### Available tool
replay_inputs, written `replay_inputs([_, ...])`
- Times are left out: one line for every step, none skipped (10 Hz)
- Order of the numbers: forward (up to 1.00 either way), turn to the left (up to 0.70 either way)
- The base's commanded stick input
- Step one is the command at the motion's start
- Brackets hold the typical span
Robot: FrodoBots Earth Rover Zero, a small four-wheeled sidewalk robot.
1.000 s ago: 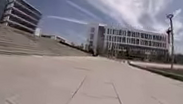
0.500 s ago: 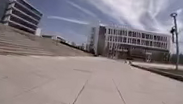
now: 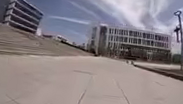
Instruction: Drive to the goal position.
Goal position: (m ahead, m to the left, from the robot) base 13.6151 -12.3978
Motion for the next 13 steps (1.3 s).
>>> replay_inputs([0.7, 0.0])
replay_inputs([0.7, 0.0])
replay_inputs([0.7, 0.0])
replay_inputs([0.7, 0.0])
replay_inputs([0.7, 0.0])
replay_inputs([0.7, 0.0])
replay_inputs([0.7, 0.0])
replay_inputs([0.7, 0.0])
replay_inputs([0.7, 0.0])
replay_inputs([0.7, 0.0])
replay_inputs([0.7, 0.0])
replay_inputs([0.7, 0.0])
replay_inputs([0.7, 0.0])
